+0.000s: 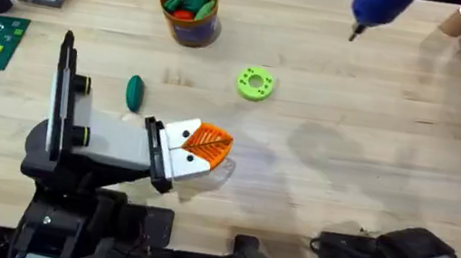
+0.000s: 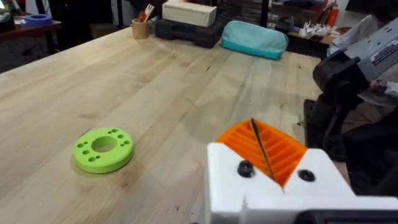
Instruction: Pick up the gripper from the table and insert it into the empty holder that is missing its gripper. Then pick up a screw, insert it into the mounting hole, and use the screwdriver to tighten it. Finally, clean up the table by picking up the vegetable and placing it into the bucket.
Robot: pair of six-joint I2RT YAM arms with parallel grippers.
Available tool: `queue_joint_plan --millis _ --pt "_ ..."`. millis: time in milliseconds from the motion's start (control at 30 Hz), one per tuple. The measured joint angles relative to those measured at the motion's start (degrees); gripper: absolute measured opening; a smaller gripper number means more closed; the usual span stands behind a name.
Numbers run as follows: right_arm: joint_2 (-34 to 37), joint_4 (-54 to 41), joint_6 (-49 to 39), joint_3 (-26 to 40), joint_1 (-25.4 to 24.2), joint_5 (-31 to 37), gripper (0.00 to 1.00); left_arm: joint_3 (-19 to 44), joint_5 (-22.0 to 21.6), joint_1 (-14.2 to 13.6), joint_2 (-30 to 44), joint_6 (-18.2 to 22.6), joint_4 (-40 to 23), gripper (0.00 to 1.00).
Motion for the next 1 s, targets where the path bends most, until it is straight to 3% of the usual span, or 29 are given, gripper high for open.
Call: queue_joint_plan --millis 400,433,800,1000 --pt "4.78 11.11 1.13 -0.03 12.75 -1.79 0.057 0.02 0.02 0.00 0.00 0.02 -0.09 0.018" --pt "6.89 14.90 1.53 -0.05 15.45 -1.83 0.057 0.02 0.02 0.00 0.00 0.02 -0.09 0.018" --pt "13.59 21.59 3.15 -0.09 21.58 -1.81 0.057 0.02 0.13 0.00 0.00 0.02 -0.13 0.018" --pt "15.53 23.14 3.17 -0.11 22.47 -2.57 0.057 0.02 0.15 0.00 0.00 0.02 -0.13 0.018"
